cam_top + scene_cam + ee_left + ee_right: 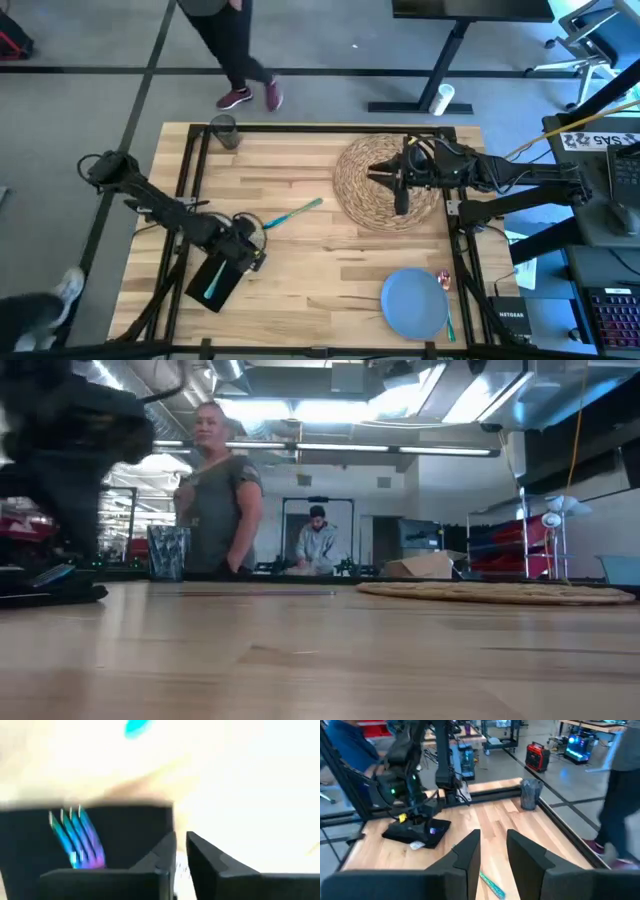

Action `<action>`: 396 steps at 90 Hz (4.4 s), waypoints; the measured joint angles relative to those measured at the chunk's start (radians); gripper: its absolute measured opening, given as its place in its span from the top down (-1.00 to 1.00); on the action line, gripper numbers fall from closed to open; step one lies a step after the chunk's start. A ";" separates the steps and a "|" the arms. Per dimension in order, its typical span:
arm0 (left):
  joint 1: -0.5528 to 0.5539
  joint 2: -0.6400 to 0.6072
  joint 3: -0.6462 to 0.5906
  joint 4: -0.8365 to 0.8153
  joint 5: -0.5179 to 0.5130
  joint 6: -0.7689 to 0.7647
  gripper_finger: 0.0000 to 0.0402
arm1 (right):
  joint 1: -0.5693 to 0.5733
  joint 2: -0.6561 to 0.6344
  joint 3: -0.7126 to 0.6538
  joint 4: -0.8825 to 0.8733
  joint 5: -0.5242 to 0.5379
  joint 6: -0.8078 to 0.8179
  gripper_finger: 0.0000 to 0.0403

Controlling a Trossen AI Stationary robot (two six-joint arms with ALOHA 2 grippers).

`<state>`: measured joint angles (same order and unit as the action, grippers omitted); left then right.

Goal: Set table place
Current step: Put the blue knife on the brown placemat

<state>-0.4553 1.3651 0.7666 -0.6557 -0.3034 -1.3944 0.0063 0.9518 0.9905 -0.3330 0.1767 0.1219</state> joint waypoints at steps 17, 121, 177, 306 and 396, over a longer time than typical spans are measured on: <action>0.155 0.000 0.008 0.054 -0.002 0.206 1.00 | 0.000 0.001 0.000 -0.106 0.033 0.000 0.62; 0.358 0.258 0.013 0.145 0.131 0.319 1.00 | 0.000 0.001 0.000 -0.299 0.076 0.029 1.00; 0.315 0.265 0.039 0.489 0.265 0.284 1.00 | 0.000 0.002 0.000 -0.298 0.047 0.057 1.00; 0.328 0.387 0.038 0.787 0.369 0.193 1.00 | 0.001 0.124 0.000 -0.236 -0.030 0.271 1.00; 0.355 0.385 0.039 0.697 0.347 0.164 1.00 | 0.001 0.124 0.000 -0.237 -0.032 0.270 1.00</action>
<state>-0.0998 1.7496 0.8051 0.0414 0.0437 -1.2305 0.0071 1.0760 0.9901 -0.5701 0.1452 0.3923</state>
